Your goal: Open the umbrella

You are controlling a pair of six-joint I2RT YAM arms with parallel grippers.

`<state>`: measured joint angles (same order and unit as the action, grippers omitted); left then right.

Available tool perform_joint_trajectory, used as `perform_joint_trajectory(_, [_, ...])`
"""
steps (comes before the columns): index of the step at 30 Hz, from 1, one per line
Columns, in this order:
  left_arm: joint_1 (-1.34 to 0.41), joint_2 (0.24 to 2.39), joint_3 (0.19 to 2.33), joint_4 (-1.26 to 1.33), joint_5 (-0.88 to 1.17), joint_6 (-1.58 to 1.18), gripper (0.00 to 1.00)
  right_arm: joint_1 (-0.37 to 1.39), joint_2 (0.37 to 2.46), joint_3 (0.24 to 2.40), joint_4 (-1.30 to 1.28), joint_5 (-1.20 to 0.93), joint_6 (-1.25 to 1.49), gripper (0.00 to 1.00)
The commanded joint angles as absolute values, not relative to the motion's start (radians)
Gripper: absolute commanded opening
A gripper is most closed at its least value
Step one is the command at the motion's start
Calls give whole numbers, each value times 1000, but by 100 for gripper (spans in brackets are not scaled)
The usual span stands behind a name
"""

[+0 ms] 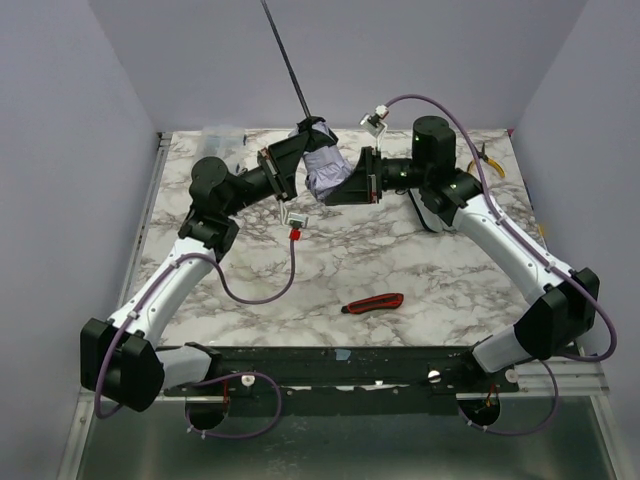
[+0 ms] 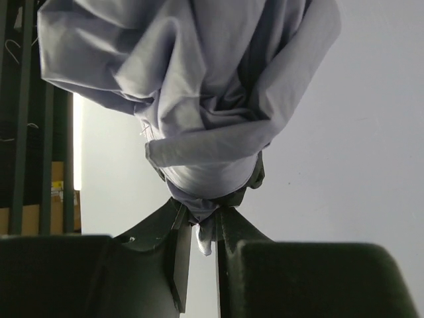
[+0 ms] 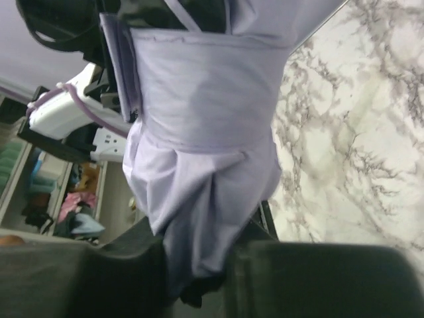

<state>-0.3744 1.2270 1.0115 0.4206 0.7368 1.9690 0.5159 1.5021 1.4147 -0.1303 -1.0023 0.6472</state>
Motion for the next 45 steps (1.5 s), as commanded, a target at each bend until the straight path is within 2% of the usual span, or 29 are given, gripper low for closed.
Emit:
perform_joint_trajectory(1, [-374, 1163, 1003, 484, 773, 1945, 0, 520, 1483, 1438, -94, -979, 614, 1])
perform_joint_trajectory(3, [-375, 1145, 983, 484, 777, 1914, 4, 522, 1471, 1442, -91, -964, 580, 1])
perform_joint_trajectory(4, [-376, 1135, 977, 481, 776, 1893, 11, 522, 1464, 1441, -92, -950, 558, 1])
perform_joint_trajectory(5, [-376, 1124, 971, 467, 774, 1876, 22, 522, 1456, 1439, -92, -934, 540, 1])
perform_joint_trajectory(6, [-375, 1114, 967, 444, 771, 1866, 42, 521, 1448, 1435, -91, -927, 519, 1])
perform_joint_trajectory(8, [-375, 1089, 956, 397, 755, 1855, 61, 522, 1432, 1428, -97, -905, 470, 1])
perform_joint_trajectory(10, [-372, 1057, 949, 341, 746, 1817, 72, 521, 1416, 1421, -107, -866, 434, 1])
perform_joint_trajectory(12, [-368, 1019, 965, 225, 740, 1759, 75, 521, 1393, 1408, -110, -788, 393, 1])
perform_joint_trajectory(14, [-368, 978, 981, 148, 735, 1602, 75, 522, 1367, 1390, -101, -696, 359, 1])
perform_joint_trajectory(16, [-370, 948, 1006, 133, 720, 1300, 74, 522, 1339, 1365, -73, -593, 339, 1])
perform_joint_trajectory(22, [-396, 1027, 1317, -98, 594, 205, 57, 521, 1309, 1303, -63, -252, 353, 1])
perform_joint_trajectory(26, [-431, 1116, 1402, -118, 536, -261, 55, 524, 1311, 1272, -51, -207, 360, 1])
perform_joint_trajectory(33, [-567, 1194, 1405, -130, 260, -474, 54, 569, 1319, 1279, -63, -97, 298, 1])
perform_joint_trajectory(45, [-605, 1330, 1481, -138, 193, -617, 54, 662, 1322, 1268, -56, -23, 167, 1])
